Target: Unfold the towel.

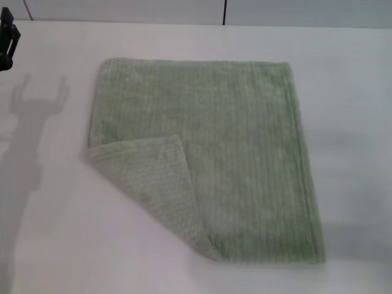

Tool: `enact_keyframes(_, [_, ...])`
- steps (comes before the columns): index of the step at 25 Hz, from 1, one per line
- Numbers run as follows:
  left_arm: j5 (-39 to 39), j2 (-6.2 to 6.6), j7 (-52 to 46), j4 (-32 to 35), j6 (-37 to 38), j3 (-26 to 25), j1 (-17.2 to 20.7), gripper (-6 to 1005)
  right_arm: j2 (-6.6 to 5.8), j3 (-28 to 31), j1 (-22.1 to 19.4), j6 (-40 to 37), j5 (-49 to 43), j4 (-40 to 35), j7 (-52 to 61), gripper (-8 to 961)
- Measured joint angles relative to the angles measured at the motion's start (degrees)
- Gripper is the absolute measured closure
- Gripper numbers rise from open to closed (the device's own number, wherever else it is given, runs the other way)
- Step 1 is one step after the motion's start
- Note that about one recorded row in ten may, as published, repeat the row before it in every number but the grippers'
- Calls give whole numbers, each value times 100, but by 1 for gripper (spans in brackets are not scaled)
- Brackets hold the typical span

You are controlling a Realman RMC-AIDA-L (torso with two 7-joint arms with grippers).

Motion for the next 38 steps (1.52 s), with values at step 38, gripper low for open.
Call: enact_keyframes(38, [28,2,-84,2,-402,306,-333,212,-622,1608,-15,9671,-2116,5450,-45,221])
